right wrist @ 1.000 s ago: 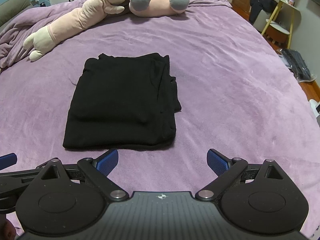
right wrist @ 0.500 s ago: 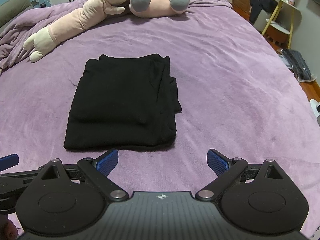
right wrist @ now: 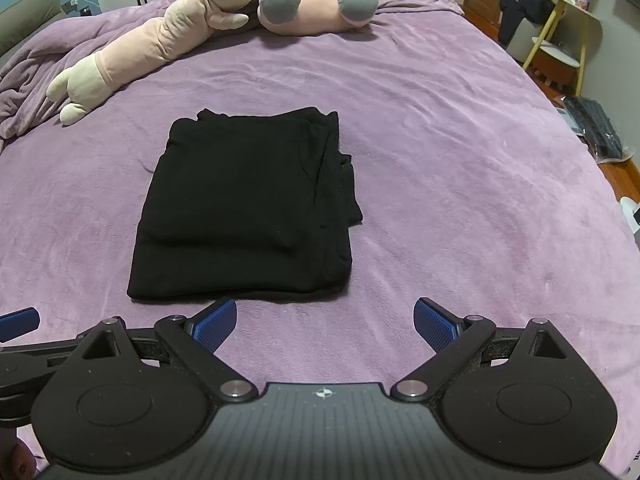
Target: Fold small clothes
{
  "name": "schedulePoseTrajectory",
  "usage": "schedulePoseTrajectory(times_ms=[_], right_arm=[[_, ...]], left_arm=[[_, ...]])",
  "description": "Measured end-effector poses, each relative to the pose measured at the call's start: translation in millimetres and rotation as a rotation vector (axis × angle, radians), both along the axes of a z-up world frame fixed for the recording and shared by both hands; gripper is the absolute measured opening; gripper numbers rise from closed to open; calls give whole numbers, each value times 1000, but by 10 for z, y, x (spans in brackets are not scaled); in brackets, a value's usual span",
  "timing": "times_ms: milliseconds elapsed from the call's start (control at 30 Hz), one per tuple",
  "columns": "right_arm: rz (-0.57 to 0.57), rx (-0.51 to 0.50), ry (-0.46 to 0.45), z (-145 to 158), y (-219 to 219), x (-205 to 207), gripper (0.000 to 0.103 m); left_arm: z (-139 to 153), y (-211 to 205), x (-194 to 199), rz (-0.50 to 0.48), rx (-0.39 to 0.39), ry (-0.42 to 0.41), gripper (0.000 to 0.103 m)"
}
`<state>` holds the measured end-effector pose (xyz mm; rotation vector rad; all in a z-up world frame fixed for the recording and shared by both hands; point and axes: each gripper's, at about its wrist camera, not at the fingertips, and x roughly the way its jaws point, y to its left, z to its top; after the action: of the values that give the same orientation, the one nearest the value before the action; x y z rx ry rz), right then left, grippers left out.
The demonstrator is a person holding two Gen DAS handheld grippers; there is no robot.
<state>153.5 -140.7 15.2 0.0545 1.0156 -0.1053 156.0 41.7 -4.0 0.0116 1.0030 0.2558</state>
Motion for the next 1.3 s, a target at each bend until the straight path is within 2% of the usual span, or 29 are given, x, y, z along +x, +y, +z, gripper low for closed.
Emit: schedulePoseTrajectory(times_ms=[667, 900, 1300], right_arm=[[-8, 4, -5, -22, -18, -31, 96], [-13, 6, -7, -30, -27, -38, 96], [-21, 0, -14, -11, -16, -59, 96]], left_arm=[[-10, -26, 38, -19, -7, 0, 98], [19, -1, 23, -23, -30, -24, 98], [5, -28, 29, -34, -12, 2, 98]])
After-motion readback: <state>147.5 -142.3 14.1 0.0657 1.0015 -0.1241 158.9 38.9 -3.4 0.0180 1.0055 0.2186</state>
